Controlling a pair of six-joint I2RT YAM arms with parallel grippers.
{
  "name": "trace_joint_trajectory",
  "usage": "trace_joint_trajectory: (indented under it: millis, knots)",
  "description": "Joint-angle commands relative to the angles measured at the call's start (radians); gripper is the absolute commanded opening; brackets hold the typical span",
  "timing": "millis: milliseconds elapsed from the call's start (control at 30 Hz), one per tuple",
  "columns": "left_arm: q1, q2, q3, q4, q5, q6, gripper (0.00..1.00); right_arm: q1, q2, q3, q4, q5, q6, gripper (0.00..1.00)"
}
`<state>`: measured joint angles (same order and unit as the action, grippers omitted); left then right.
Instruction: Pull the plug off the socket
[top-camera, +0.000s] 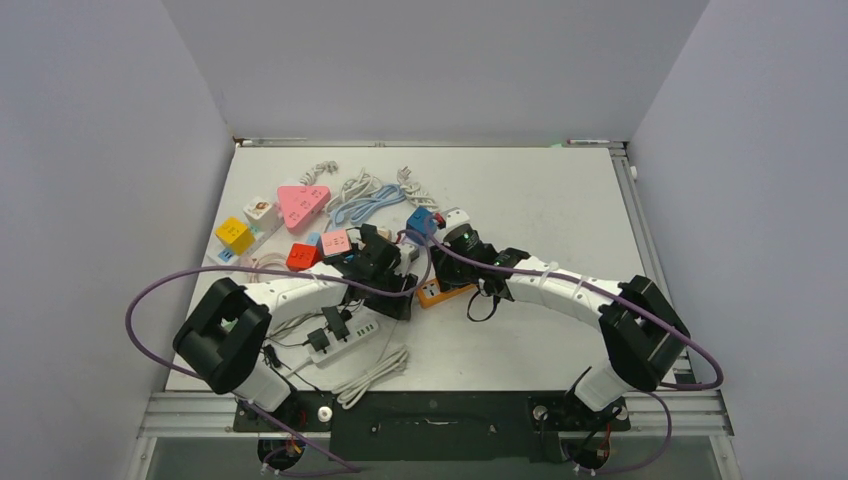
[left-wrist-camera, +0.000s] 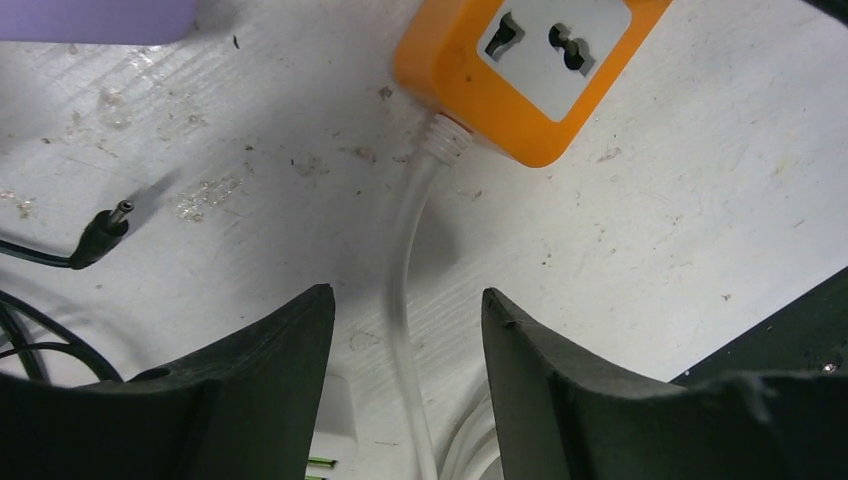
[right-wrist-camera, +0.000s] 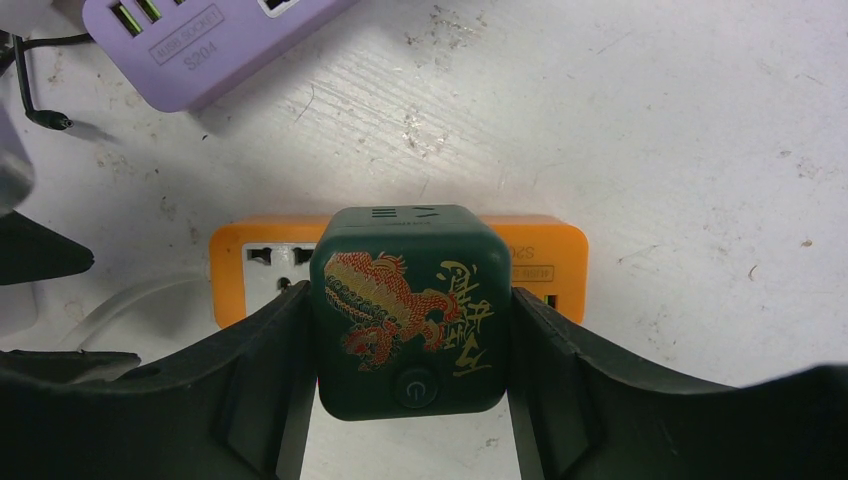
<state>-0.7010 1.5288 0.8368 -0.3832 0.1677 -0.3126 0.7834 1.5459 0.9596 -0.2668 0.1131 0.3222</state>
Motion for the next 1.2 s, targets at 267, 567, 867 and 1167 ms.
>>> trace_joint_trajectory:
  millis: [267,567,867,1167]
  knots:
    - [-0.026,0.065,0.036,-0.032,-0.04,-0.026,0.31,-0.019,-0.022,-0.036,0.015,-0.023,0.03,0.2]
    - [-0.035,0.11,0.058,-0.058,-0.054,-0.037,0.0,-0.019,-0.013,-0.034,0.006,0.0,0.029,0.2]
    - [-0.035,0.127,0.068,-0.085,-0.082,-0.04,0.0,-0.01,0.024,0.012,-0.063,0.013,-0.009,0.2]
    - [-0.031,0.119,0.065,-0.098,-0.101,-0.041,0.0,-0.084,0.02,0.019,-0.119,-0.101,-0.026,0.15]
